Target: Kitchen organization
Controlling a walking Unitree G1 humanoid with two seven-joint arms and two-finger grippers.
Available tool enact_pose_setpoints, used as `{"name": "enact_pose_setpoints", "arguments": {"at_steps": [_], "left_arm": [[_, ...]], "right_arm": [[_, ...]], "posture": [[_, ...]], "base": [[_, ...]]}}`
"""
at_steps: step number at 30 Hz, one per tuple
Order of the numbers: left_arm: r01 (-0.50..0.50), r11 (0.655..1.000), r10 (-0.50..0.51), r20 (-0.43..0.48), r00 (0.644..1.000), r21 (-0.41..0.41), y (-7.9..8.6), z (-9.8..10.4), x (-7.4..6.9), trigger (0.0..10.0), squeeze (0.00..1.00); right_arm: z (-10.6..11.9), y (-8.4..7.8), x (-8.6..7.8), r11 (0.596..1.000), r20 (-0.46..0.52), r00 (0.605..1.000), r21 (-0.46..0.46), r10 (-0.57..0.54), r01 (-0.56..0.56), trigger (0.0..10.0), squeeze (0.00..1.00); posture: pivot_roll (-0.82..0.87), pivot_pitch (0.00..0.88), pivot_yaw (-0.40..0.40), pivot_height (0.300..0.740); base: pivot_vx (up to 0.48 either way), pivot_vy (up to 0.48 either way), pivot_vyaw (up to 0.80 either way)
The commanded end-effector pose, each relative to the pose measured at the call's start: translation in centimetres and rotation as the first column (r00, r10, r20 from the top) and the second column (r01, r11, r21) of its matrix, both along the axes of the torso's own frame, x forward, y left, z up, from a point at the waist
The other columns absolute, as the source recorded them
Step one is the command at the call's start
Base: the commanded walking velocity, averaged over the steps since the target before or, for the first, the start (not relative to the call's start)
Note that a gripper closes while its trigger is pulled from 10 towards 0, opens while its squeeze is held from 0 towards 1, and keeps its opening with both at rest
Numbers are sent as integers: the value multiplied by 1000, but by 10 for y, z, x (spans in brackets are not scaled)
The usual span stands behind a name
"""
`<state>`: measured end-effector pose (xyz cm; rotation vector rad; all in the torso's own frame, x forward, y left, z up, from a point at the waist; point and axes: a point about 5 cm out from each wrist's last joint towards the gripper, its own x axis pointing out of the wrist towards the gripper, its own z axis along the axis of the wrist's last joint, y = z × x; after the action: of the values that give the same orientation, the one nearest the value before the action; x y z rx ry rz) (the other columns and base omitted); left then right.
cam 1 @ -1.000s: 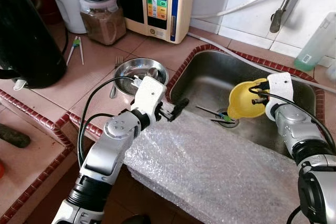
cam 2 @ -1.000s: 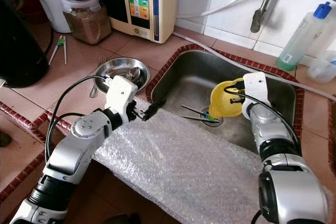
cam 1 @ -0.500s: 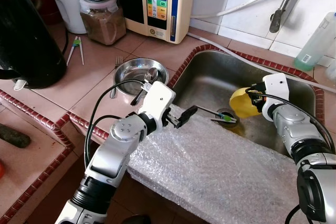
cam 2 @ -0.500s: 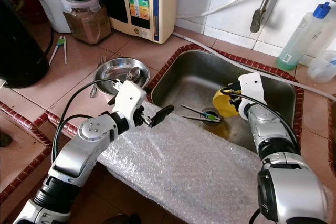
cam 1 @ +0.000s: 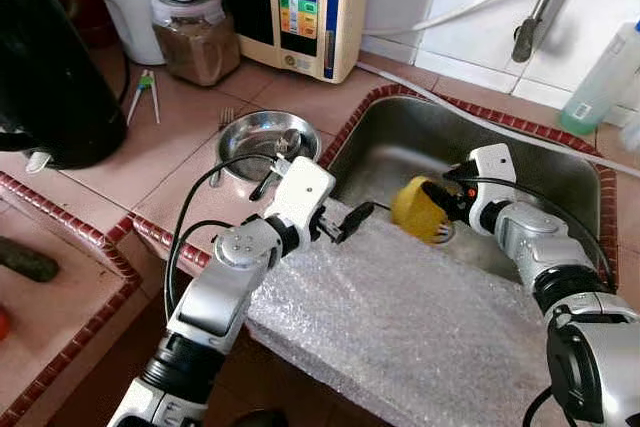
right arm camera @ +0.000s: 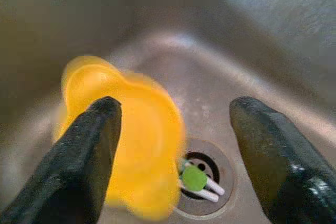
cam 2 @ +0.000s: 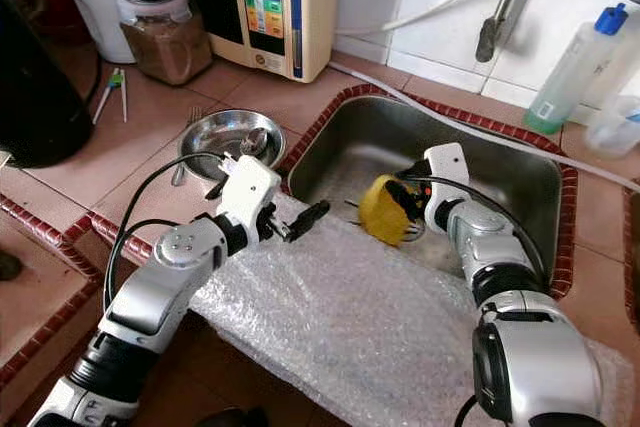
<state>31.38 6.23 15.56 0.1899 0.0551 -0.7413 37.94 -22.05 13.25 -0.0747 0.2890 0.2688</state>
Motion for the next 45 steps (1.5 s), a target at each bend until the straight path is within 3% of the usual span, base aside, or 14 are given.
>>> {"name": "enact_pose_setpoints", "arguments": {"at_steps": [1, 3, 9, 13, 17, 20, 22, 23, 25, 26, 27, 31, 38, 45], "left_arm": [[-8, 1000, 8, 12, 1000, -3, 0, 1, 1, 10000, 1000], [-17, 1000, 17, 21, 1000, -21, 1, 4, 2, 10000, 1000], [-61, 998, 62, 42, 997, -8, 7, 5, 7, 10000, 1000], [-173, 985, 175, 90, 980, -24, 18, 12, 17, 10000, 1000], [-268, 963, 271, 139, 952, -38, 29, 21, 26, 10000, 1000], [-353, 934, 358, 165, 919, -58, 39, 27, 34, 10000, 1000], [-449, 889, 458, 166, 873, -90, 56, 34, 45, 10000, 1000], [-449, 889, 458, 166, 873, -90, 56, 34, 45, 10000, 1000], [-499, 861, 509, 171, 843, -102, 65, 37, 50, 10000, 651], [-525, 844, 537, 166, 827, -111, 70, 37, 52, 10000, 263], [-548, 828, 560, 160, 813, -119, 74, 38, 54, 10000, 8], [-629, 765, 644, 151, 750, -136, 89, 38, 58, 10000, 0], [-681, 722, 692, 133, 709, -127, 100, 32, 59, 10000, 0], [-598, 790, 609, 65, 791, -133, 75, 35, 66, 10000, 0]], "right_arm": [[10, -7, 3, 999, 27, 999, 8, -39, 38, 10000, 1000], [12, -7, 4, 997, 26, 999, 65, -33, 31, 10000, 1000], [14, -6, 3, 998, 57, 998, 55, -4, 1, 10000, 1000], [27, 5, 6, 997, 154, 988, 73, 24, -36, 10000, 1000], [34, 20, 5, 993, 228, 971, 77, 74, -94, 10000, 1000], [36, 33, 0, 988, 275, 956, 89, 101, -129, 10000, 1000], [40, 51, -11, 980, 330, 937, 116, 118, -164, 10000, 945], [40, 51, -11, 980, 330, 937, 116, 118, -164, 10000, 945], [43, 58, -16, 974, 351, 928, 138, 121, -179, 10000, 329], [46, 61, -19, 970, 359, 927, 167, 109, -178, 10000, 0], [48, 63, -21, 964, 364, 926, 195, 98, -179, 10000, 0], [57, 81, -37, 934, 396, 905, 240, 154, -264, 10000, 0], [62, 95, -51, 923, 403, 884, 191, 237, -334, 10000, 0], [64, 103, -57, 922, 388, 887, 186, 249, -340, 10000, 0]], "posture": [[-42, 80, -19, 740], [-40, 75, -22, 740], [-41, 70, -23, 740], [-40, 71, -21, 740], [-41, 76, -18, 740], [-43, 81, -14, 740], [-44, 89, -8, 740], [-44, 89, -8, 740], [-40, 90, -8, 740], [-40, 91, -8, 740], [-40, 91, -7, 740], [-46, 99, 3, 740], [-42, 103, 1, 740], [-38, 102, 4, 740]], "base": [[0, 0, 0], [0, 0, 0], [0, 0, 0], [0, 0, 0], [0, 0, 0], [0, 0, 0], [0, 0, 0], [0, 0, 0], [0, 0, 0], [0, 0, 0], [0, 0, 0], [0, 0, 0], [0, 0, 0], [0, 0, 0]]}}
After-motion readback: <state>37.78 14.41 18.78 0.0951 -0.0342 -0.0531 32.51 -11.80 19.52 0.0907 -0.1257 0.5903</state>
